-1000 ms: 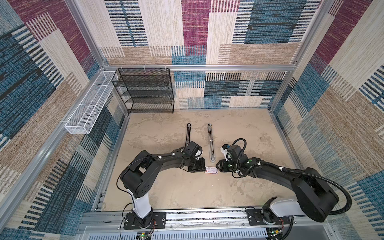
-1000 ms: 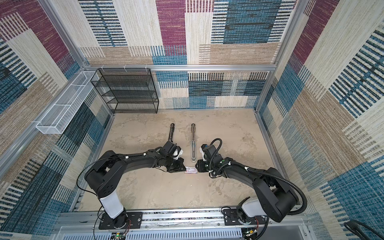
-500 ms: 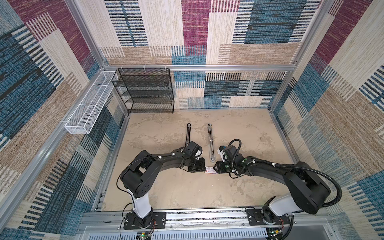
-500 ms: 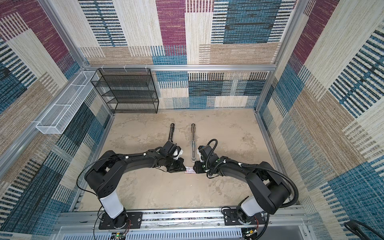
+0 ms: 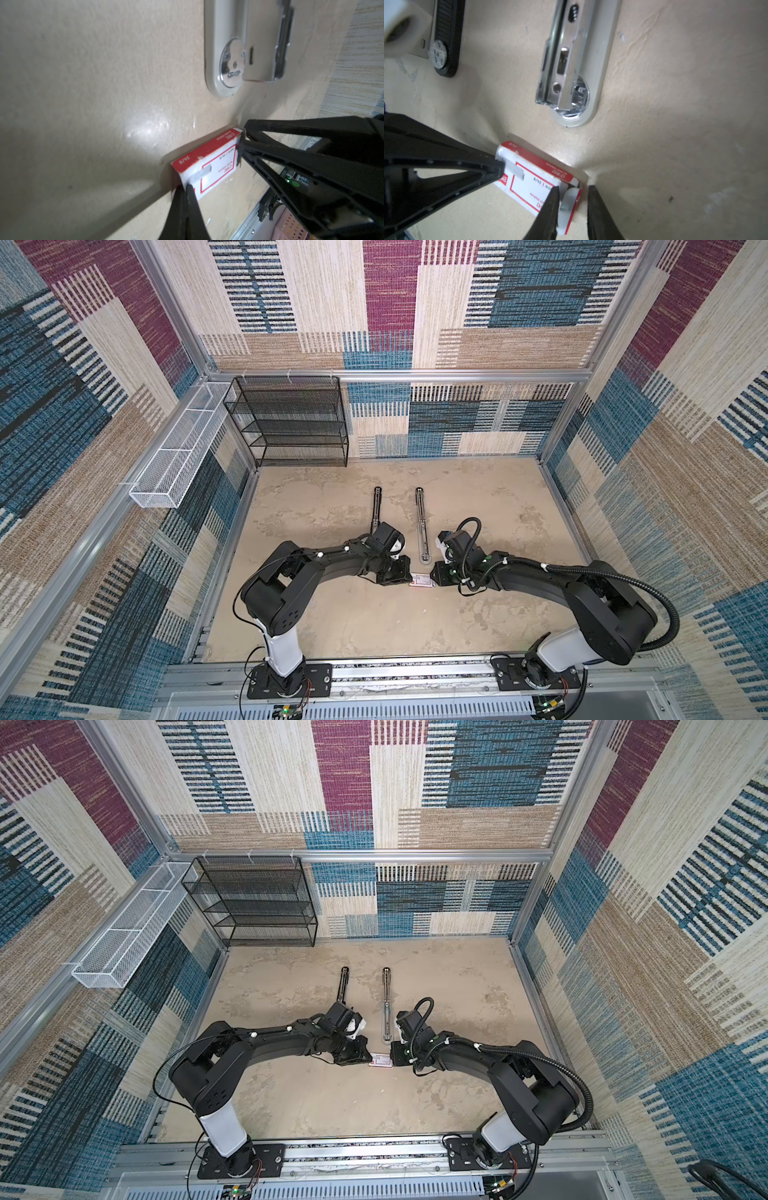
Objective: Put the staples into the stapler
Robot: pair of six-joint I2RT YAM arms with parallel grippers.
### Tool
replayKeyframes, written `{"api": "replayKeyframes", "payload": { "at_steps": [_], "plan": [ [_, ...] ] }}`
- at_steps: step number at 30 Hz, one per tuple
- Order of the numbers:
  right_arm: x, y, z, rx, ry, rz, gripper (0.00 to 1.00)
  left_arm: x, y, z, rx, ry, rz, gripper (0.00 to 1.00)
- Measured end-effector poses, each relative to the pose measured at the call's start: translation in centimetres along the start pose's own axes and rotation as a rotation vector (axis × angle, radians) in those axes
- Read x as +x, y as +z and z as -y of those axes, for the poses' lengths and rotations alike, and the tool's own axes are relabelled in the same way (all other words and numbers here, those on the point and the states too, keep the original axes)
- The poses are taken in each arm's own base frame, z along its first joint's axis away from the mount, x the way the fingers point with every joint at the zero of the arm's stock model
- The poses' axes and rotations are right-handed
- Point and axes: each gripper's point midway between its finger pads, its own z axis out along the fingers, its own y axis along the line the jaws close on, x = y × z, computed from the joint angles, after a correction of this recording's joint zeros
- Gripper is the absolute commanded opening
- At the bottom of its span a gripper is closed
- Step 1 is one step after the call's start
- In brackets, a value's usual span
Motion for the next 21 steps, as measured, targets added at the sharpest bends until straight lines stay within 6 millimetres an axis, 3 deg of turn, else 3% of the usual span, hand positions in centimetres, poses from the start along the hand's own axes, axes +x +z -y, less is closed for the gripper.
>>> {"api": "replayKeyframes", "payload": {
  "at_steps": [5,9,21],
  "plan": [
    [-0.1,-0.2,0.3,0.013,0.0,0.013,0.19,0.1,0.0,-0.1,-0.002,-0.001,-0.002,0.0],
    [0.1,-0.4,0.3,0.01,0.002,0.016,0.31,0.2,-0.1,-0.1,-0.002,-0.002,-0.003,0.0],
    [-0.1,-0.6,-2.2,-0.075,-0.027,0.003,0.39,1.1,-1.0,-0.8,-0.03,-0.01,0.001,0.0]
  ]
}}
